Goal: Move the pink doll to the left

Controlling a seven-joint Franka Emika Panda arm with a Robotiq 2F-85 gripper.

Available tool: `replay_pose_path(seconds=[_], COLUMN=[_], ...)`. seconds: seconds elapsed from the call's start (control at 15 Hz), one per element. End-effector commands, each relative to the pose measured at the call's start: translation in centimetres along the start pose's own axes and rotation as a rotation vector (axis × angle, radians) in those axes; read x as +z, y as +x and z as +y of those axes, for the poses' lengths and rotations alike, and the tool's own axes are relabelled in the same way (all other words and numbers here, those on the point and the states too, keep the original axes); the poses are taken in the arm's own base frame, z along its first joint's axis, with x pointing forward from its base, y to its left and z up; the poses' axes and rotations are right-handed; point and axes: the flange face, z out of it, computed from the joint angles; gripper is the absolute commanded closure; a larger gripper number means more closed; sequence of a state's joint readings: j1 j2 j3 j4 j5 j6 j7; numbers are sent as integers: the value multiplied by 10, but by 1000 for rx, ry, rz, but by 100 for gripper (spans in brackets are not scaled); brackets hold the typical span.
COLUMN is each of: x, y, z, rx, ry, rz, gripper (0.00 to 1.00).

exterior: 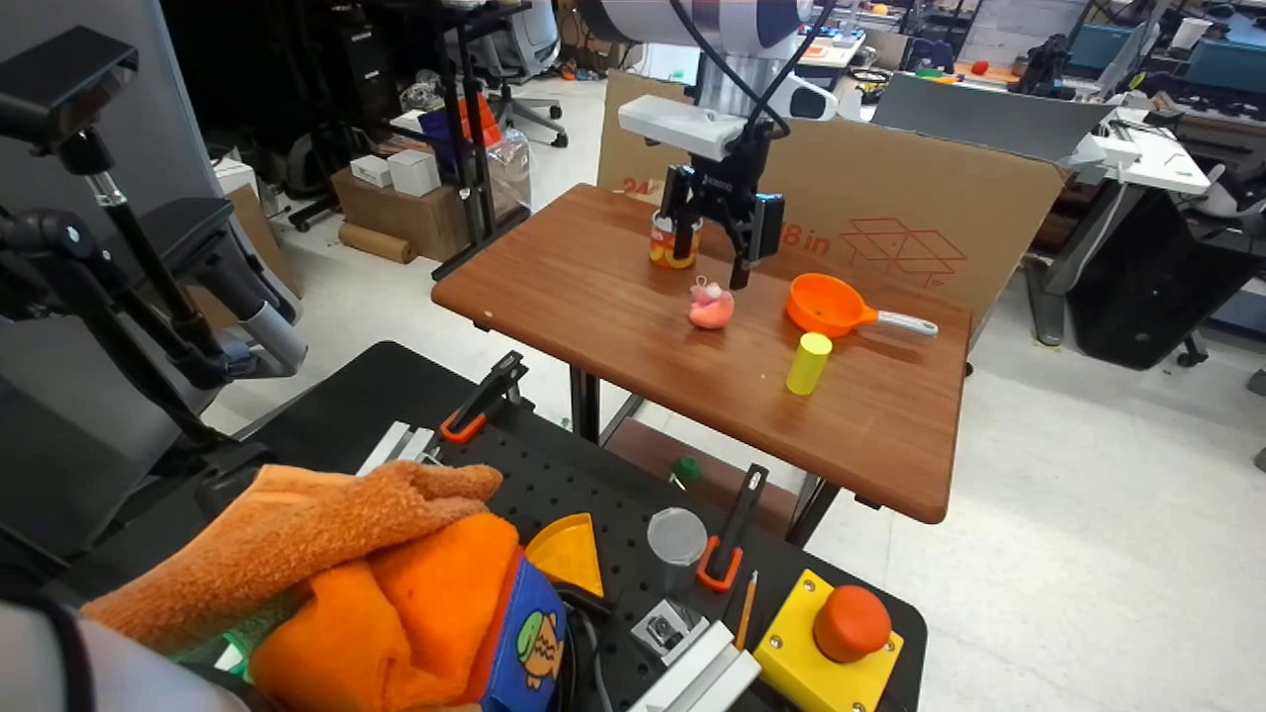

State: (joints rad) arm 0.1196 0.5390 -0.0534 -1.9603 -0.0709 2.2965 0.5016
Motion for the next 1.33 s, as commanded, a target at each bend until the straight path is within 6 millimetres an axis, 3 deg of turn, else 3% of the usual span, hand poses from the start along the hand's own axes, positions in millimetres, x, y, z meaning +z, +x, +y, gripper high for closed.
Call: replay_pose_path(seconds=[0.0,0.27,0.33,0.53,1.07,1.13,1.27], x=[18,38,42,49,24,16,-5], y=[10,12,11,12,6,-1,-18], z=[4,10,11,10,-9,-11,-15], rx=[13,27,35,49,64,64,54], ry=[-53,-88,-97,-111,-89,-81,-55], rz=[-3,-34,-48,-61,-65,-119,-195], gripper=[0,0,20,40,94,97,95])
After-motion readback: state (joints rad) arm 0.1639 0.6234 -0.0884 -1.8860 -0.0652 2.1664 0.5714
